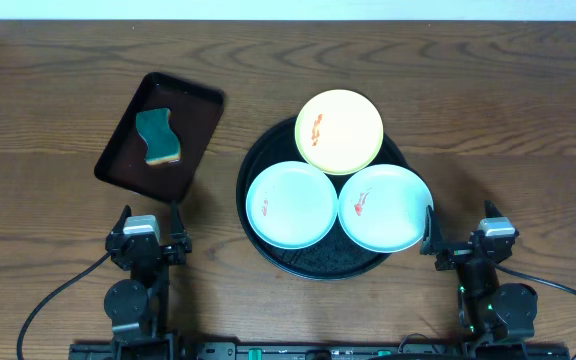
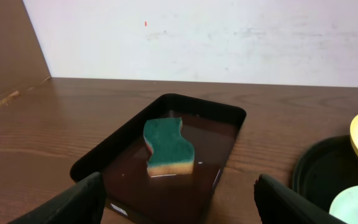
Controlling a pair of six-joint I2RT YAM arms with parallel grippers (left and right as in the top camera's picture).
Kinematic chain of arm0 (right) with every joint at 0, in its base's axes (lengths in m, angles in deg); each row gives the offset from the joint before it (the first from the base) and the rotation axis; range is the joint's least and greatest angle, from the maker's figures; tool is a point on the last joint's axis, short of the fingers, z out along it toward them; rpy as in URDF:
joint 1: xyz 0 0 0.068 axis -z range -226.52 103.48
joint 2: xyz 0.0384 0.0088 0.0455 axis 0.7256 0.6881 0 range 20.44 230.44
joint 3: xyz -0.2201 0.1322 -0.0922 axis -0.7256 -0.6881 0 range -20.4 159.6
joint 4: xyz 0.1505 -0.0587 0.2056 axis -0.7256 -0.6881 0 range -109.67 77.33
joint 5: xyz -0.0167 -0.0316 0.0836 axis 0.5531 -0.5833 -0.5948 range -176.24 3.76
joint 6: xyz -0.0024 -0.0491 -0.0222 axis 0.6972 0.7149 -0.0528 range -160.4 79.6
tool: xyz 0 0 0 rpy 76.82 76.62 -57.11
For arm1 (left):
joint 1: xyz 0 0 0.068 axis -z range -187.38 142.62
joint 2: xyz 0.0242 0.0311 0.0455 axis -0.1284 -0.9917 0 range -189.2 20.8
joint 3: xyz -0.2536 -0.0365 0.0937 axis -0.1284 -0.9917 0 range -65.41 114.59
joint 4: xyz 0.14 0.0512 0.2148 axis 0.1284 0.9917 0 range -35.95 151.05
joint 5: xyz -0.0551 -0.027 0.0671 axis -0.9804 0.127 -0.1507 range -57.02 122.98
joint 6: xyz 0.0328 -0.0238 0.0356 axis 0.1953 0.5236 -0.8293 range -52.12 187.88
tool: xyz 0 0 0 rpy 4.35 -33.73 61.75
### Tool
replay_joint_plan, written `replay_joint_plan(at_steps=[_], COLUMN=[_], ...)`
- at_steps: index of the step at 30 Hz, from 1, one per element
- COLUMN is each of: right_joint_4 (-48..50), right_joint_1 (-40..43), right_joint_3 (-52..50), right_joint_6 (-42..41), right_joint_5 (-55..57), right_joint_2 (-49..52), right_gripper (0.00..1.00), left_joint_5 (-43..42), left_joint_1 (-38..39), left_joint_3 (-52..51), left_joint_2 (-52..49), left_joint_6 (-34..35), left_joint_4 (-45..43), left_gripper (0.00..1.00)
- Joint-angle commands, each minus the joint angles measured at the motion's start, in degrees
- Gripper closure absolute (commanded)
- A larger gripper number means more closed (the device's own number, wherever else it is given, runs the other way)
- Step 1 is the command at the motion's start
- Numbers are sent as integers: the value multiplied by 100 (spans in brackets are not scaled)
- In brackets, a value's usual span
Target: Clean dirty plates on tray and stack at the side
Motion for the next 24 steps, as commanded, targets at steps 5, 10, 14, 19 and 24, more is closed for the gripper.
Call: replay_joint_plan(at_steps=[5,10,14,19,24], right_joint_4=[-24,-24,-22,-24,-22], right_joint_1=[66,66,66,66,66], right_joint_3=[-7,-7,-7,-7,-7], right_joint_6=[50,50,48,50,50], right_joint_5=[-7,-7,-7,-7,-7], right_joint_2=[-37,-37,-37,-37,-37], right_gripper=[1,1,1,1,1], left_joint_5=[-79,-79,-7,-13,-20], left_joint_1=[9,9,9,9,9], left_joint_3=[-46,-46,-46,-46,-46], left_joint_2=[39,39,39,39,39], left_joint_6=[28,28,0,4,13], left_joint_4=[258,260,258,258,258], left_gripper=[23,23,23,23,23])
